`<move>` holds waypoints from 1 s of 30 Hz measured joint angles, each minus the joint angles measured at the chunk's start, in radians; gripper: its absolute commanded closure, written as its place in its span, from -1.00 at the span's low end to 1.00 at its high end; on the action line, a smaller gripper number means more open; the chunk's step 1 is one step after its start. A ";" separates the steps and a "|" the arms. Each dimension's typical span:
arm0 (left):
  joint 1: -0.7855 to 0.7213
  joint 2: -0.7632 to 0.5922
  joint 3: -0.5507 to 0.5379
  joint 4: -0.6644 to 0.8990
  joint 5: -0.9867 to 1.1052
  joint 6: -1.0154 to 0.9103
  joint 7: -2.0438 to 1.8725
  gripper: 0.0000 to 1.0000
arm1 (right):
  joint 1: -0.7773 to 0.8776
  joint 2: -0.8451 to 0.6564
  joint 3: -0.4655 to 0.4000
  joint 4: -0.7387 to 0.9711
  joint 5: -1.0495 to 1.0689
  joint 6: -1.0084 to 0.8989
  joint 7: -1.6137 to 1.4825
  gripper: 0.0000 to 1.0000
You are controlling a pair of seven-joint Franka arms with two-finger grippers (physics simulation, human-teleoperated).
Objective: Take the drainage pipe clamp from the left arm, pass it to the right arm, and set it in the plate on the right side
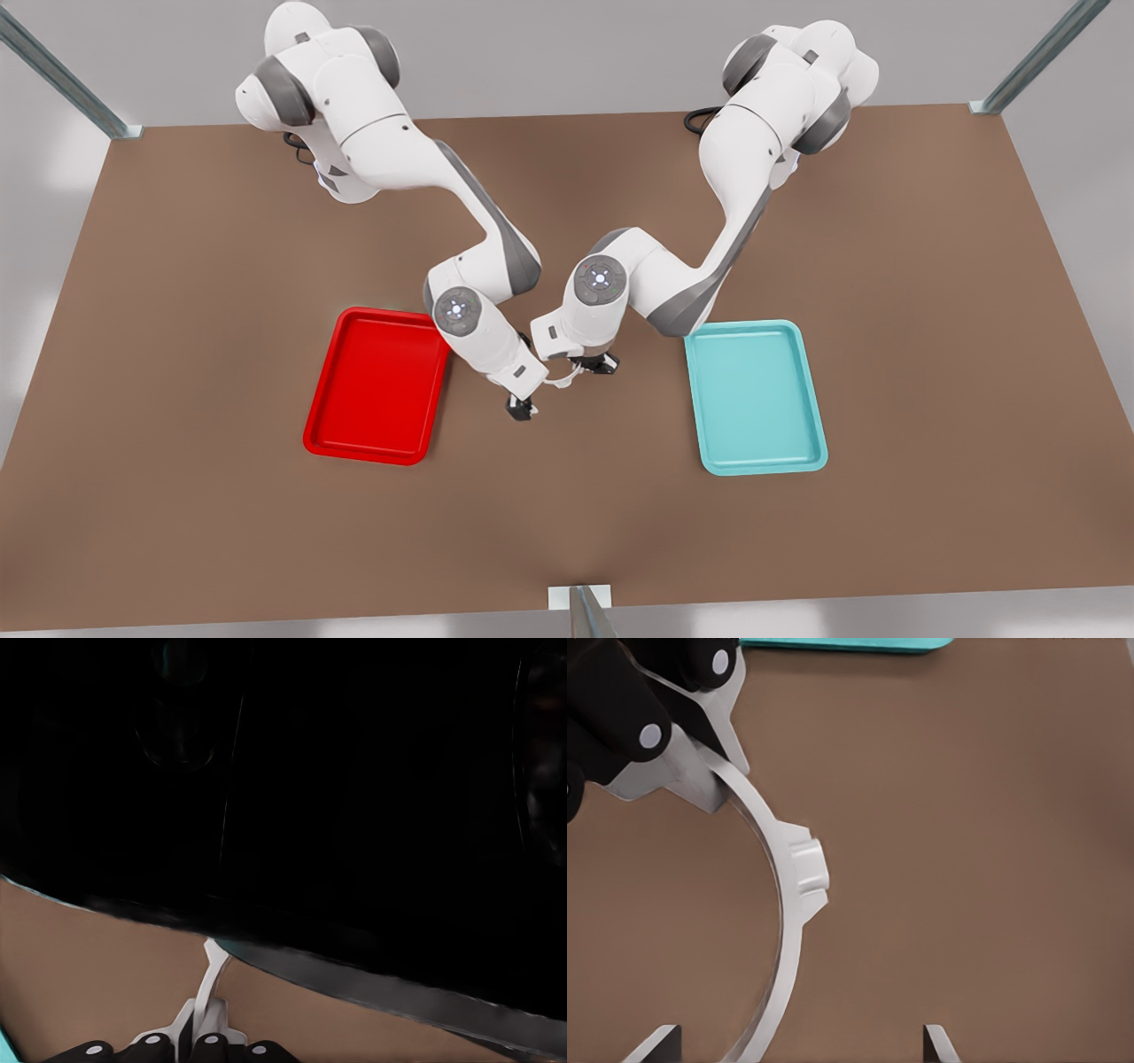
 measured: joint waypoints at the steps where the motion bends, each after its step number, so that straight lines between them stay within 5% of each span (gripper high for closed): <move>1: -0.002 0.000 0.000 0.000 0.000 0.001 0.003 0.57 | 0.000 0.006 0.000 0.005 0.000 0.003 -0.001 -1.00; 4: -0.007 0.003 0.000 0.004 0.002 0.002 0.011 0.57 | 0.002 0.020 0.000 0.023 0.001 0.010 -0.004 -0.94; 7: -0.010 0.003 0.000 0.004 0.004 0.003 0.017 0.57 | 0.008 0.026 0.000 0.030 -0.002 0.014 -0.005 0.48; 8: -0.012 0.004 0.001 0.005 0.005 0.003 0.018 0.57 | 0.009 0.027 0.000 0.031 -0.003 0.015 -0.006 0.57; 10: -0.013 0.002 0.001 0.005 0.006 0.003 0.022 0.57 | 0.010 0.027 0.000 0.032 -0.005 0.016 -0.006 0.57; 11: -0.013 0.000 0.001 0.005 0.007 0.003 0.023 0.23 | 0.010 0.027 0.000 0.032 -0.005 0.016 -0.006 0.57; 12: -0.013 -0.002 -0.001 0.006 0.003 0.002 0.025 -1.00 | 0.011 0.025 0.000 0.032 -0.004 0.016 -0.007 0.57; 21: 0.025 -0.027 -0.003 0.004 -0.044 -0.015 0.047 -1.00 | 0.016 0.016 -0.004 0.018 -0.009 0.002 0.010 0.57; 25: 0.191 -0.053 -0.099 -0.002 -0.041 -0.072 0.052 -1.00 | -0.025 -0.061 -0.094 -0.025 -0.028 -0.095 0.016 0.57; 30: 0.456 -0.124 -0.129 -0.004 -0.035 -0.229 0.075 -1.00 | -0.284 -0.097 -0.130 -0.027 -0.112 -0.264 -0.018 0.57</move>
